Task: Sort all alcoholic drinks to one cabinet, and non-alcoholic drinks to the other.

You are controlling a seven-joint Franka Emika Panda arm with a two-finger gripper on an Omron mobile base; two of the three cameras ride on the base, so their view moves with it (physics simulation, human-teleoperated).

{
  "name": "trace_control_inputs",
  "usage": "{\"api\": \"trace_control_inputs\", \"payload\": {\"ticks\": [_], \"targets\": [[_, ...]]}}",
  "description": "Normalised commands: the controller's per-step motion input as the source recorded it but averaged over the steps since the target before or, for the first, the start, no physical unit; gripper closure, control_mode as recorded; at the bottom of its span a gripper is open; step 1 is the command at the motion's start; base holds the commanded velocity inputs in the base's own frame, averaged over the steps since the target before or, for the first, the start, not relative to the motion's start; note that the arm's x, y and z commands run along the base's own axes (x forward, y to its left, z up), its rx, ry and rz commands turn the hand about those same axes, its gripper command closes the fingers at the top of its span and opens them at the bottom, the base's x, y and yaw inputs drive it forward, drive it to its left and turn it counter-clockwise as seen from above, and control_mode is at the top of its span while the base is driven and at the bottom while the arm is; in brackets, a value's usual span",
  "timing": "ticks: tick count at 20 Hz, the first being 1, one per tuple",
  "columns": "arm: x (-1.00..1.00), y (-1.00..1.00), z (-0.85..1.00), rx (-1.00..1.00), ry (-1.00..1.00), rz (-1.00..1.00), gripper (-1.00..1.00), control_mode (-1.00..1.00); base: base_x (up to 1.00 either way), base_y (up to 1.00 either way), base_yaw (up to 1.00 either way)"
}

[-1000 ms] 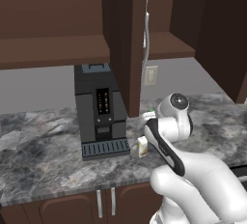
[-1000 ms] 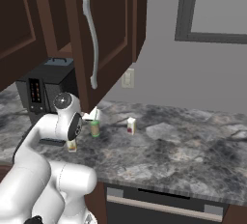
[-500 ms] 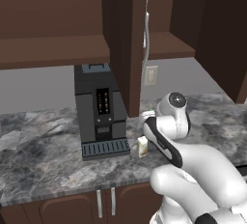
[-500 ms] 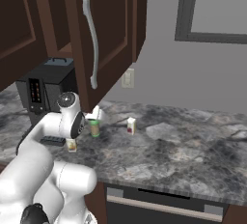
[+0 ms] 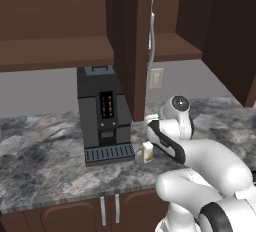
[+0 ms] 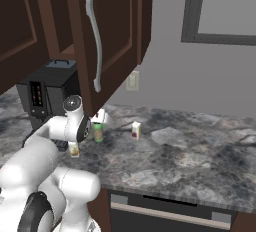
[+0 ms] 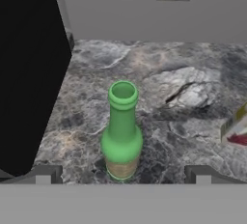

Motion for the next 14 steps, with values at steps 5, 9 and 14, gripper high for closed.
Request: {"api": "trace_control_inputs", "payload": {"ticks": [5, 9, 14], "targets": [[0.18, 0.00, -0.11, 0.00, 0.00, 0.00, -1.00, -1.00, 0.00, 0.00, 0.00], [0.18, 0.00, -0.12, 0.00, 0.00, 0.00, -1.00, -1.00, 0.00, 0.00, 0.00], [0.15, 0.00, -0.11, 0.00, 0.00, 0.00, -1.00, -1.00, 0.00, 0.00, 0.00]]}}
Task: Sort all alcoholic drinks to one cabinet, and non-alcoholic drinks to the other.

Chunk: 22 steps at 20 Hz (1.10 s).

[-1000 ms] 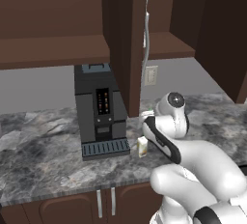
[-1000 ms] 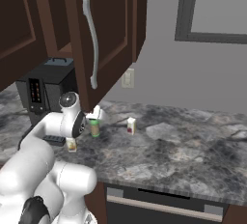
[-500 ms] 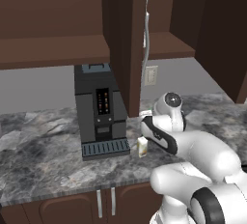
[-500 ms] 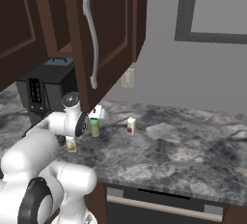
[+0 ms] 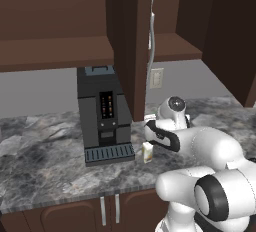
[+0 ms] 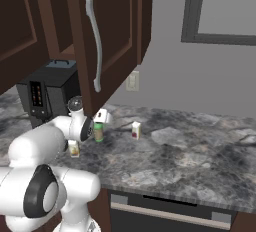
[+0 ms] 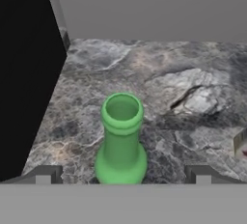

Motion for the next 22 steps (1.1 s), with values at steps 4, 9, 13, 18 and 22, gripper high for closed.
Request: {"api": "trace_control_inputs", "payload": {"ticks": [4, 9, 13, 18, 22], "targets": [[0.12, 0.00, -0.08, 0.00, 0.00, 0.00, -1.00, -1.00, 0.00, 0.00, 0.00], [0.06, 0.00, -0.02, 0.00, 0.00, 0.00, -1.00, -1.00, 0.00, 0.00, 0.00], [0.00, 0.00, -0.03, 0.00, 0.00, 0.00, -1.00, -1.00, 0.00, 0.00, 0.00], [0.01, 0.00, -0.05, 0.00, -0.01, 0.00, -1.00, -1.00, 0.00, 0.00, 0.00], [0.00, 0.01, -0.03, 0.00, -0.07, 0.00, -1.00, -1.00, 0.00, 0.00, 0.00]]}}
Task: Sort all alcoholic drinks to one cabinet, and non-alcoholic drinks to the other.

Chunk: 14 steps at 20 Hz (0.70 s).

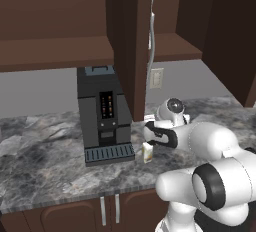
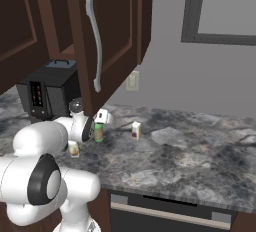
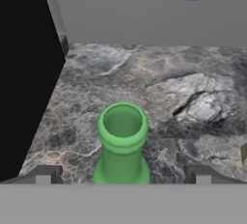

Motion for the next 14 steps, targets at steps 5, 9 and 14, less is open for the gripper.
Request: {"api": "trace_control_inputs", "payload": {"ticks": [5, 9, 14], "targets": [[0.00, 0.01, -0.03, 0.01, -0.07, 0.00, -1.00, -1.00, 0.00, 0.00, 0.00], [0.00, 0.01, -0.05, 0.01, -0.04, 0.00, -1.00, -1.00, 0.00, 0.00, 0.00], [0.03, 0.00, -0.03, 0.02, -0.01, 0.00, -1.00, -1.00, 0.00, 0.00, 0.00]]}}
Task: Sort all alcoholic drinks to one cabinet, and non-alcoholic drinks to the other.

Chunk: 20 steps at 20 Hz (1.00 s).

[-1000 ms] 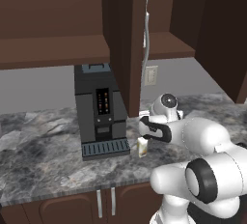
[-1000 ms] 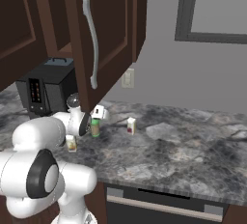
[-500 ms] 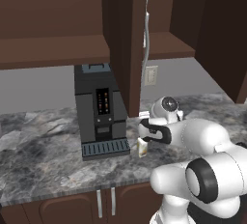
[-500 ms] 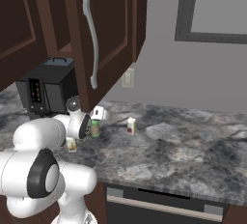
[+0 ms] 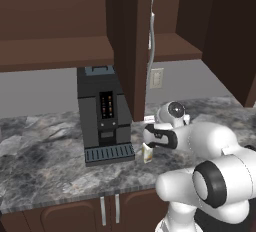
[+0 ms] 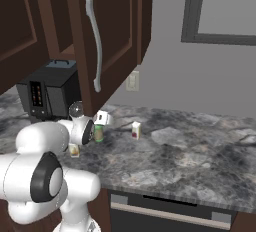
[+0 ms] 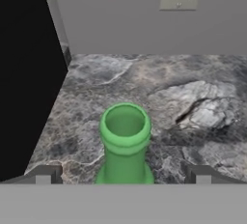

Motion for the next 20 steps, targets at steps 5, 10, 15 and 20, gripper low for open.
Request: {"api": "trace_control_inputs", "payload": {"ticks": [5, 10, 15, 20], "targets": [[0.07, 0.00, -0.05, 0.01, 0.00, 0.00, -1.00, -1.00, 0.00, 0.00, 0.00], [0.09, 0.00, -0.08, 0.00, 0.00, 0.00, -1.00, -1.00, 0.00, 0.00, 0.00], [0.11, 0.00, -0.07, 0.00, 0.00, 0.00, -1.00, -1.00, 0.00, 0.00, 0.00], [0.11, 0.00, -0.07, 0.00, 0.00, 0.00, -1.00, -1.00, 0.00, 0.00, 0.00]]}}
